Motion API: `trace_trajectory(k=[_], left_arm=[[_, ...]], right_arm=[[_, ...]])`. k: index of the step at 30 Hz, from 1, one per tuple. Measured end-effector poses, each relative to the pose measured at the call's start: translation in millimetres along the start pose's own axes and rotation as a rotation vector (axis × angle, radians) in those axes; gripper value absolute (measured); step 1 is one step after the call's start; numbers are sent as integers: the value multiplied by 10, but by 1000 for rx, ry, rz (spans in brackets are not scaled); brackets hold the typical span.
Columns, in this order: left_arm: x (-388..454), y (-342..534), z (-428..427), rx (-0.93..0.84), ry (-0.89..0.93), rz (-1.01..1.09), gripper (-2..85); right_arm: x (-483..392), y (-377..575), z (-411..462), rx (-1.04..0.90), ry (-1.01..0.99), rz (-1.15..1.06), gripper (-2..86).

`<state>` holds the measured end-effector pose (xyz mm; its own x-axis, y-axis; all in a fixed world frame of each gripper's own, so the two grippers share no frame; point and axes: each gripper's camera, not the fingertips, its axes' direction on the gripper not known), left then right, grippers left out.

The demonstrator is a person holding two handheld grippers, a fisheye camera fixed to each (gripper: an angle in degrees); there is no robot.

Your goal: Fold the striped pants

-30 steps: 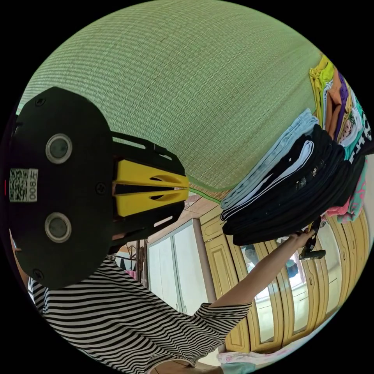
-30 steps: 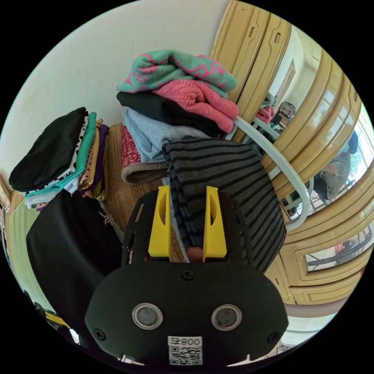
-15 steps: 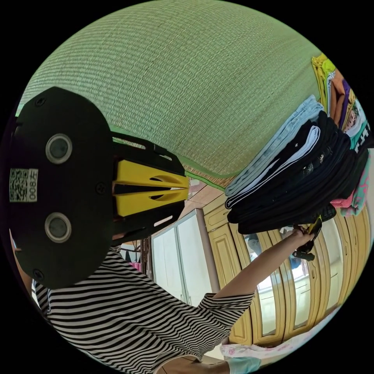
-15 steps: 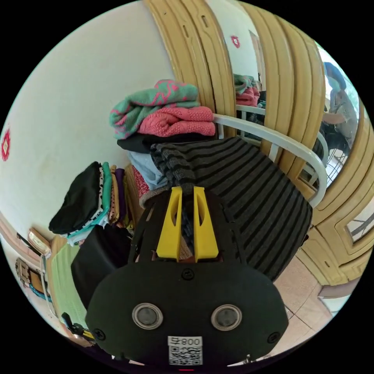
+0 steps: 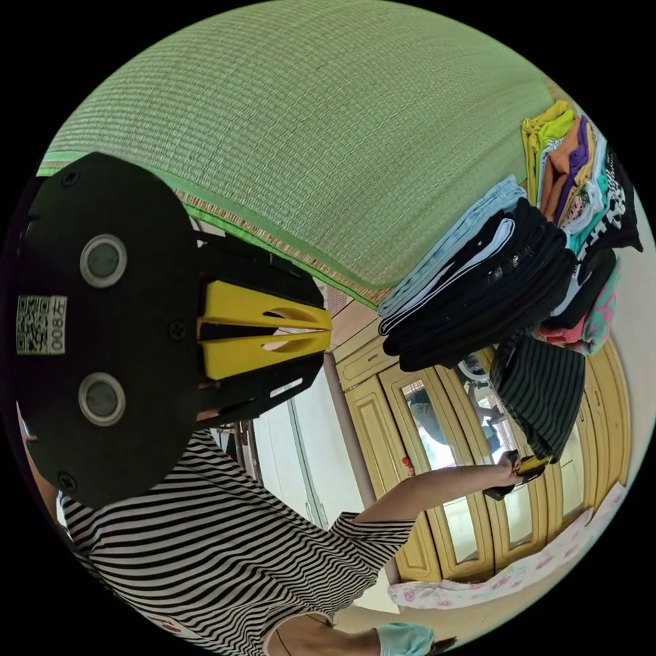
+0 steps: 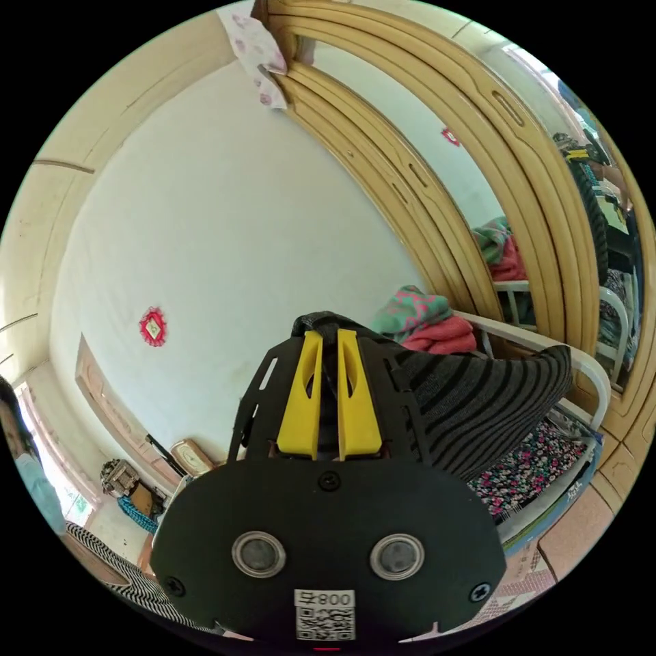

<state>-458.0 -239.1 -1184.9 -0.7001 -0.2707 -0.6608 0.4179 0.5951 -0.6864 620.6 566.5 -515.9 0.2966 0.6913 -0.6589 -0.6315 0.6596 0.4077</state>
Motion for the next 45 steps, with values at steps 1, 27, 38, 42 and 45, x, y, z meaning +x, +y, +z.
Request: trace_trajectory(k=[1, 27, 38, 42, 45], left_arm=[[15, 161, -92, 19, 0, 11, 3], [486, 5530, -3400, 851, -449, 122, 128], [-90, 7364, -3158, 797, -378, -64, 122], [-190, 7452, -3044, 755, -365, -46, 127], [-277, 7522, -3023, 746, -343, -41, 129]], right_arm=[[-207, -91, -38, 18, -56, -19, 30], [-4705, 1269, 395, -310, -997, -208, 29], [-6190, 2723, 941, -610, -1141, -296, 27], [-6523, 2946, 979, -638, -1120, -343, 26], [-6638, 3021, 992, -630, -1090, -356, 26]])
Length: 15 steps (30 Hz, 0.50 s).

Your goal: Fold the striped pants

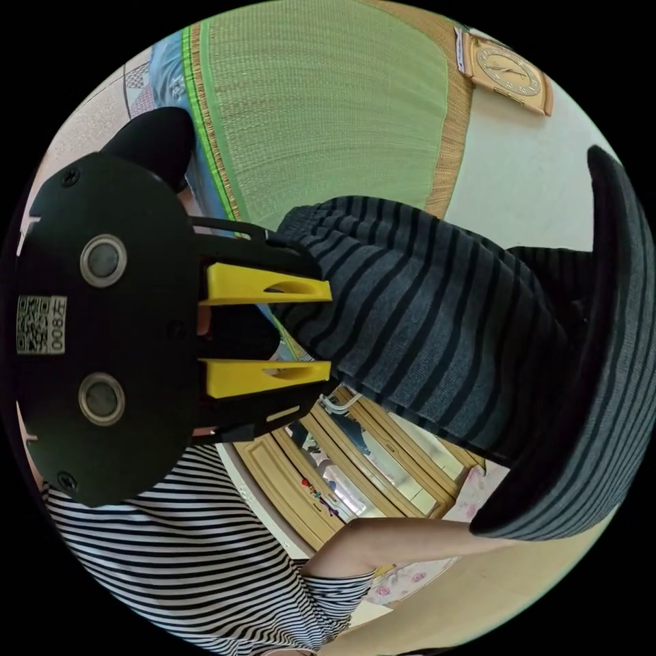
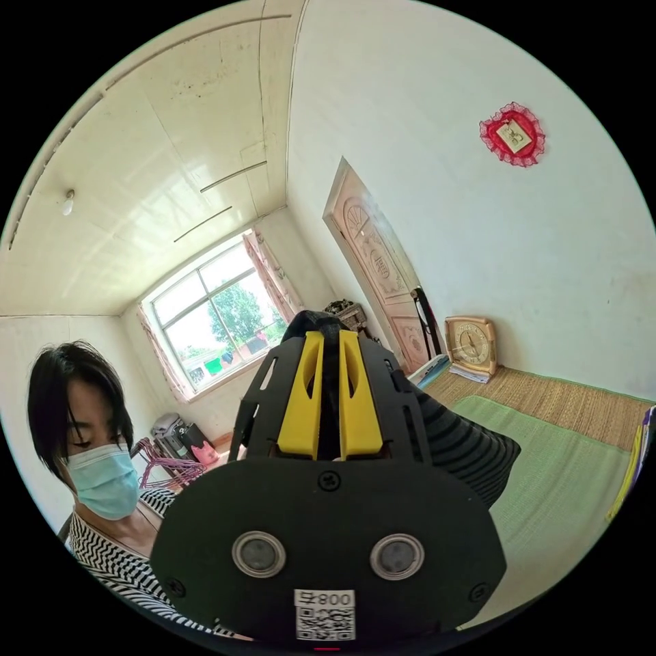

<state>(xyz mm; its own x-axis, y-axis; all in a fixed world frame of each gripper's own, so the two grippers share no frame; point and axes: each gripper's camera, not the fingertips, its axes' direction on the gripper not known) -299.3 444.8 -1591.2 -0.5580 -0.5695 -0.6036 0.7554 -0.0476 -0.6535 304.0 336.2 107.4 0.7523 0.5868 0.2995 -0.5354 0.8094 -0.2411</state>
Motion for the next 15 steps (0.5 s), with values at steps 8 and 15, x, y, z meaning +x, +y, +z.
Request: trace_trajectory(k=[8, 15], left_arm=[[-9, 266, -239, -37, -159, 46, 127], [-359, 520, -609, -27, -237, -59, 46]], right_arm=[[40, 4, 207, 26, 54, 11, 27], [168, 56, 439, 25, 78, 33, 27]])
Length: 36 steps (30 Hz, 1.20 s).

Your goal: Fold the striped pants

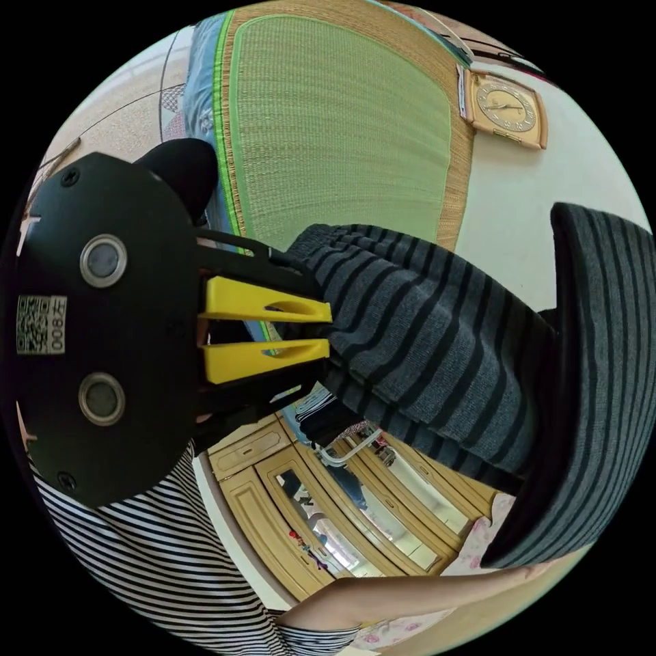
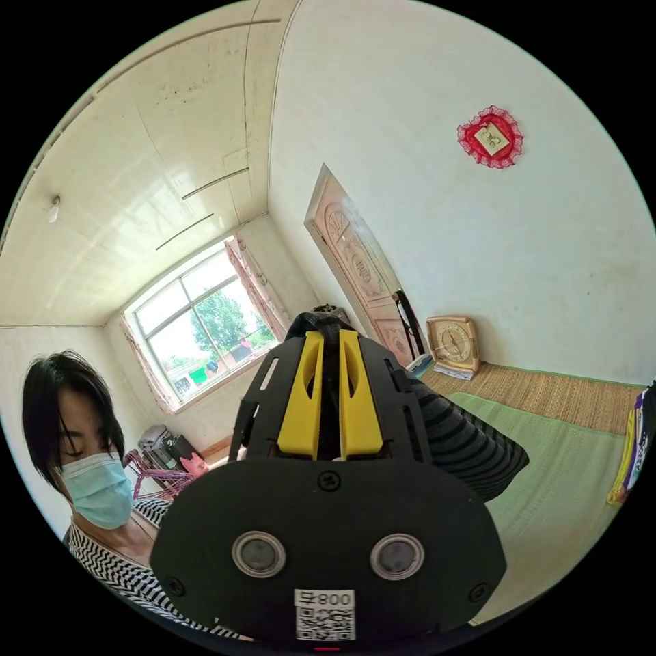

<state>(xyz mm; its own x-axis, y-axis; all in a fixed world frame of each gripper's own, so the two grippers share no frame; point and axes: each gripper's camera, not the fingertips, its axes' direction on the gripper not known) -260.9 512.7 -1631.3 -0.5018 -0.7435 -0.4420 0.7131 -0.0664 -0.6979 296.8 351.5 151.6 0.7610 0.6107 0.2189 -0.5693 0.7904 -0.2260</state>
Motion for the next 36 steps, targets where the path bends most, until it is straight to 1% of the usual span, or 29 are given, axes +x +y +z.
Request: trace_trajectory(k=[11, 19, 24, 29, 36], left_arm=[[-762, 377, -1048, 107, -114, -118, 25], [-1094, 507, -1782, 205, -192, -149, 23], [-1197, 432, -2262, 276, -275, -120, 22], [-1196, 168, -2822, 381, -383, -47, 21], [-1057, -280, -3192, 459, -430, 97, 21]], right_arm=[[381, 106, 234, 35, 31, 89, 27], [534, 214, 465, 36, 37, 117, 29], [573, 264, 562, 52, 33, 119, 29], [601, 386, 542, 86, 35, 111, 30], [817, 933, 247, 172, 79, 176, 36]])
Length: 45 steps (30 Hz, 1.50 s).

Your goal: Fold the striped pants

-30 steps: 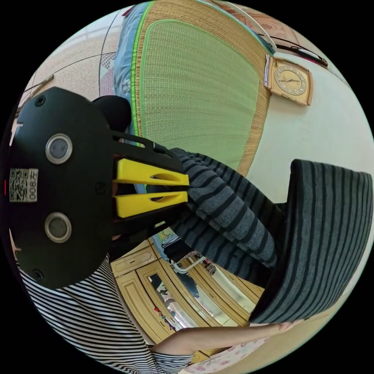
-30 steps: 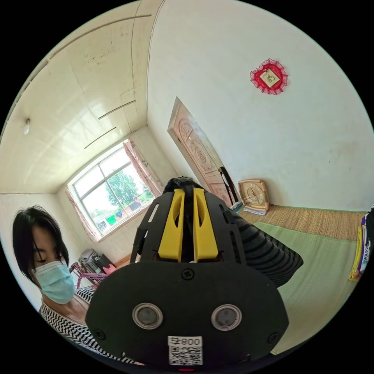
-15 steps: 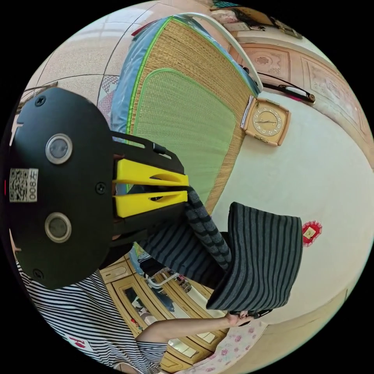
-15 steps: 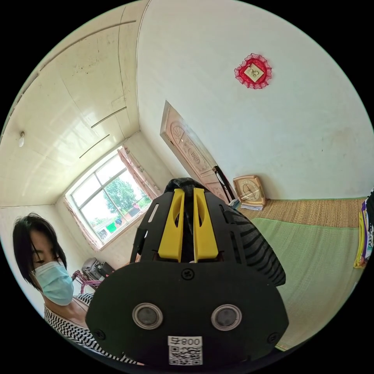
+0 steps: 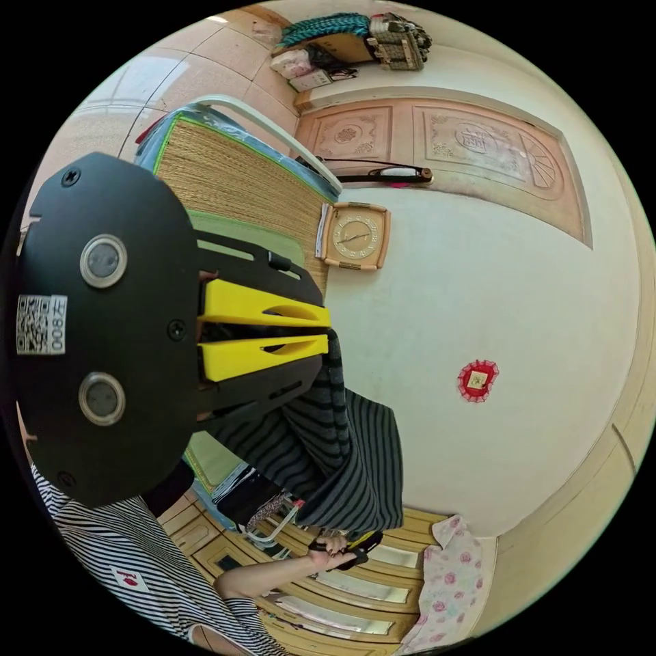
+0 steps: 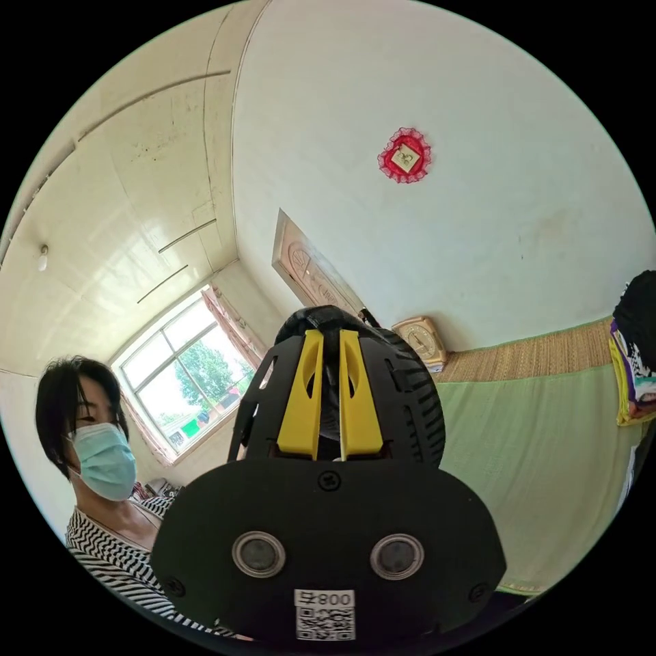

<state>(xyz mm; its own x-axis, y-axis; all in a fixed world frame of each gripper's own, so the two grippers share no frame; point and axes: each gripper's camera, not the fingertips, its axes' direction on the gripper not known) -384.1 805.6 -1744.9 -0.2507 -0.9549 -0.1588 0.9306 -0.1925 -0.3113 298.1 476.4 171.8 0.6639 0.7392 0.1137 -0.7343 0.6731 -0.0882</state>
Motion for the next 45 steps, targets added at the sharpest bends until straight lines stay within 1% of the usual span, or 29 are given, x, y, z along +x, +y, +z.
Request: trace_trajectory(k=[3, 5, 6, 8, 9, 10, 11, 12, 14, 15, 18, 23, 25, 26, 27, 28, 30, 31, 33, 35, 38, 41, 45], left_arm=[[20, -118, 143, -10, 15, 34, 20], [29, -74, 435, -82, 33, 37, 20], [33, -42, 538, -114, 33, 38, 20], [19, 179, 1079, -290, 30, 27, 19], [6, 255, 1236, -345, 33, 17, 19], [-20, 423, 1537, -453, 33, -4, 19], [-36, 581, 1778, -535, 39, -22, 19], [-40, 642, 1864, -556, 59, -33, 18], [-15, 720, 2044, -572, 102, -55, 18], [-4, 707, 2064, -568, 89, -51, 18], [-9, 613, 2161, -567, 79, -47, 18], [-51, 577, 2296, -595, 54, -57, 18], [-84, 590, 2320, -599, 53, -75, 19], [-103, 597, 2337, -601, 52, -81, 19], [-111, 600, 2347, -604, 51, -83, 19], [-125, 605, 2367, -608, 45, -86, 19], [-147, 613, 2403, -613, 41, -91, 19], [-163, 617, 2426, -615, 38, -96, 20], [-190, 620, 2456, -614, 37, -103, 20], [-230, 622, 2484, -606, 37, -113, 19], [-296, 604, 2497, -593, 47, -119, 19], [-351, 556, 2462, -562, 69, -121, 19], [-423, 447, 2313, -486, 100, -139, 19]], right_arm=[[201, 337, -117, 1, 73, 47, 44], [386, 621, -150, -27, 175, 86, 49], [569, 835, -148, -80, 265, 129, 50], [942, 1209, -120, -192, 416, 218, 42], [1221, 1487, -111, -268, 537, 290, 28], [1470, 1751, -143, -319, 606, 380, 20], [1565, 1871, -164, -338, 620, 409, 17], [1694, 2071, -214, -342, 627, 476, 14], [1711, 2236, -191, -352, 597, 455, 15], [1677, 2274, -98, -383, 607, 419, 18], [1614, 2253, 308, -516, 732, 296, 45], [1564, 2237, 1194, -706, 719, 65, 98], [1495, 2282, 1714, -828, 707, -83, 108], [1472, 2302, 1844, -858, 713, -126, 109], [1427, 2357, 2098, -918, 731, -219, 110], [1402, 2429, 2336, -974, 768, -311, 105], [1430, 2554, 2644, -1051, 847, -418, 86], [1480, 2634, 2800, -1097, 869, -459, 67], [1560, 2708, 2943, -1139, 861, -457, 39], [1608, 2720, 2987, -1147, 843, -430, 21], [1636, 2657, 2891, -1108, 803, -379, 8], [1651, 2483, 2649, -1009, 770, -284, 3], [1598, 2147, 2129, -818, 786, -193, 0]])
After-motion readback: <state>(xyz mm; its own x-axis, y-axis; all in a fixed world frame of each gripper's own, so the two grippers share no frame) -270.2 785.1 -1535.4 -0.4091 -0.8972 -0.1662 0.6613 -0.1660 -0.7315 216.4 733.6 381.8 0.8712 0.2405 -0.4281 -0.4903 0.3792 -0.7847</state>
